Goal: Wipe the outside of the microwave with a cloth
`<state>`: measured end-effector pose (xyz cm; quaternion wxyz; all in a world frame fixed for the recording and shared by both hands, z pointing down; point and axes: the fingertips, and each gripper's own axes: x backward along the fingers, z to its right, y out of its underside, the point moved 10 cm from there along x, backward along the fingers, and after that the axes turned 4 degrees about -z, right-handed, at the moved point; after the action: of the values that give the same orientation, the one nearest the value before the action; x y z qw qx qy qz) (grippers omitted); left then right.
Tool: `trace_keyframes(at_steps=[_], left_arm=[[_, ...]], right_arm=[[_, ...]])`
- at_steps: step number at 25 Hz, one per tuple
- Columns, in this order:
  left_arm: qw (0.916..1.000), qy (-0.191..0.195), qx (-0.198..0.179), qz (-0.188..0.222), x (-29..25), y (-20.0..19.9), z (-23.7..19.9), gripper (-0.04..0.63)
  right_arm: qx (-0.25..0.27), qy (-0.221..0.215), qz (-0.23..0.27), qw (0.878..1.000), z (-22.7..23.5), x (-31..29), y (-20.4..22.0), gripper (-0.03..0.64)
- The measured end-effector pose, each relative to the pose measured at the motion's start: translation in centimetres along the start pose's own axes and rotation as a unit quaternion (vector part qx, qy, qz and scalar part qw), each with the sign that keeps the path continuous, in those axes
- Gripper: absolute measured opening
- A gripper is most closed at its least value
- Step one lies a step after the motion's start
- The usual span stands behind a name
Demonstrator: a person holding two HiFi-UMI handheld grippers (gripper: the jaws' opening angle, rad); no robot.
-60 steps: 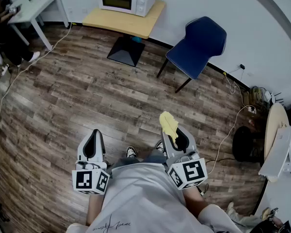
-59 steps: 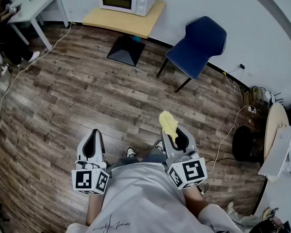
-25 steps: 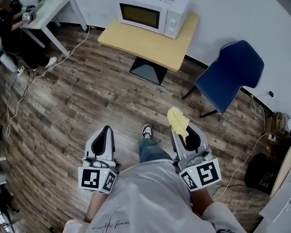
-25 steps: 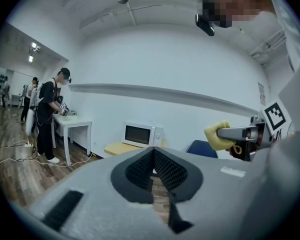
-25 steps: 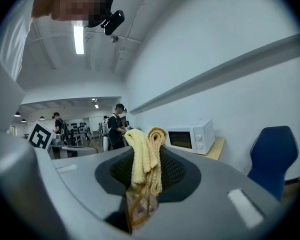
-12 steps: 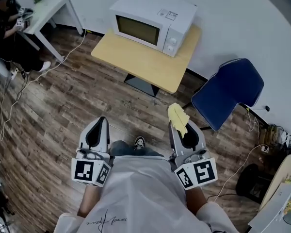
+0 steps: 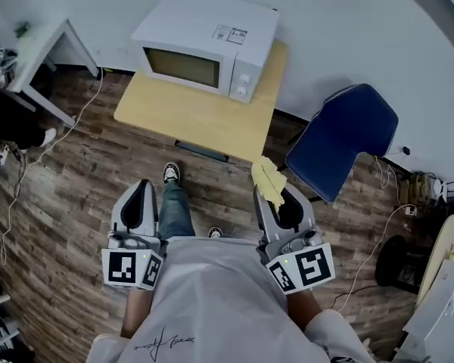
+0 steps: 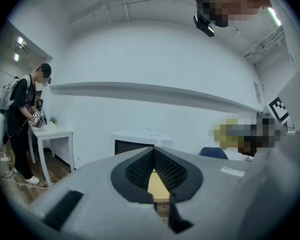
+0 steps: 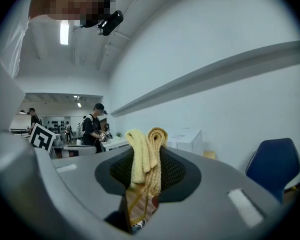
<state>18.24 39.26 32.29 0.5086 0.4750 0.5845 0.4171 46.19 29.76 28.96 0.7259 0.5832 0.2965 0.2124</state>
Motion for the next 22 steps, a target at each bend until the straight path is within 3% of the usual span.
trace_keyframes(at_steps=[11,16,22], left_arm=[[0.9919,0.119,-0.036,-0.023,-16.6,-5.8,-10.1,-0.009],[0.9807,0.186,-0.057,-0.024,-23.4,-8.9,-14.9,-0.009],[0.9684,0.236,-0.079,-0.017,-28.1,-12.6,-19.4,-0.009]], right_arm=[[-0.033,0.121,-0.006,0.992,1.0,-13.1,-4.1,0.115],[-0.049,0.179,0.0,0.983,0.9,-19.3,-6.1,0.115],[-0.045,0.203,-0.03,0.978,1.3,-25.9,-8.9,0.115]])
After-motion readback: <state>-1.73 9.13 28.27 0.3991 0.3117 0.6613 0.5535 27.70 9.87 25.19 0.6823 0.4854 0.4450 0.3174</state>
